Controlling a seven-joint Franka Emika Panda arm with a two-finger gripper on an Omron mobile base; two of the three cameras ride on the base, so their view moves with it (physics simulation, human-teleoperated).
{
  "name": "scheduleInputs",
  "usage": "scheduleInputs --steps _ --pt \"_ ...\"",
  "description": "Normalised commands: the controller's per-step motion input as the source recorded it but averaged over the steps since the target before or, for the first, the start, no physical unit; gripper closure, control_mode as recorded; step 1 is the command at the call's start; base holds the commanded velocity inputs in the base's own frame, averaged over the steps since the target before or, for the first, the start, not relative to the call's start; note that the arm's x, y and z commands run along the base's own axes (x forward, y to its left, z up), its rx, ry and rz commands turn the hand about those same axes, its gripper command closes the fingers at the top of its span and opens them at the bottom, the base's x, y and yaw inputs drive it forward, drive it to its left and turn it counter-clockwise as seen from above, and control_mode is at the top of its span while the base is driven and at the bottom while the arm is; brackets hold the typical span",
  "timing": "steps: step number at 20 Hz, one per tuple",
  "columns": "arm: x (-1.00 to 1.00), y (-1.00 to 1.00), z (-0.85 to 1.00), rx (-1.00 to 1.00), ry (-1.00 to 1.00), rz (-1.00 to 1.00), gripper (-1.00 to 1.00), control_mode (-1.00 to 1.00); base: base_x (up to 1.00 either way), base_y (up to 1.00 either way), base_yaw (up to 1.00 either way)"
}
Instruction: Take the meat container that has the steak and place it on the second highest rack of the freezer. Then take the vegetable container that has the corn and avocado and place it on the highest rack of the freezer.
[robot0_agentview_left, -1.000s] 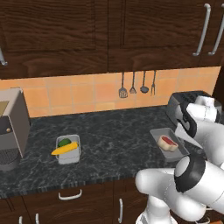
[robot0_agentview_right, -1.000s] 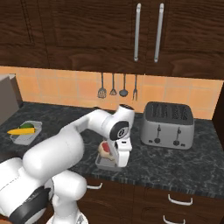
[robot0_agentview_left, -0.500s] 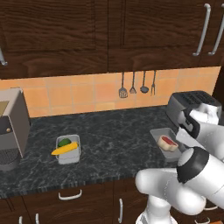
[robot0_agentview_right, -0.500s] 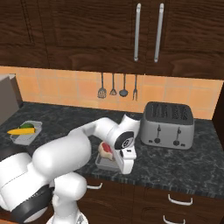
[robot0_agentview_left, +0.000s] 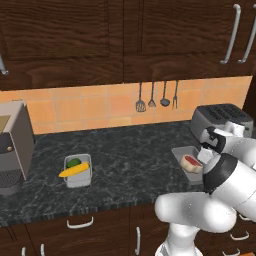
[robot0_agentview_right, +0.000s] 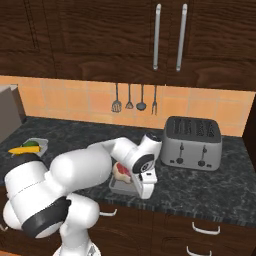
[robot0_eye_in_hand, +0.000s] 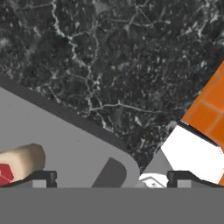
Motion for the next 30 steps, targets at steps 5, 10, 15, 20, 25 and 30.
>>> scheduleInputs --steps 5,10,15,20,25,30 --pt "-0.09 -0.05 -0.29 0.0 0.0 0.0 -1.0 -1.0 0.0 0.0 0.0" --pt "0.01 0.16 -0.27 0.0 0.0 0.0 -1.0 -1.0 0.0 0.0 0.0" --pt "0.0 0.29 -0.27 0.0 0.0 0.0 1.0 -1.0 0.0 0.0 0.0" --pt "0.0 0.17 -0.15 0.0 0.0 0.0 1.0 -1.0 0.0 0.0 0.0" --pt "-0.05 0.06 0.02 0.0 -0.01 0.0 1.0 -1.0 0.0 0.0 0.0" --pt "-0.39 0.1 0.4 0.0 -0.18 -0.01 1.0 -1.0 0.0 0.0 0.0"
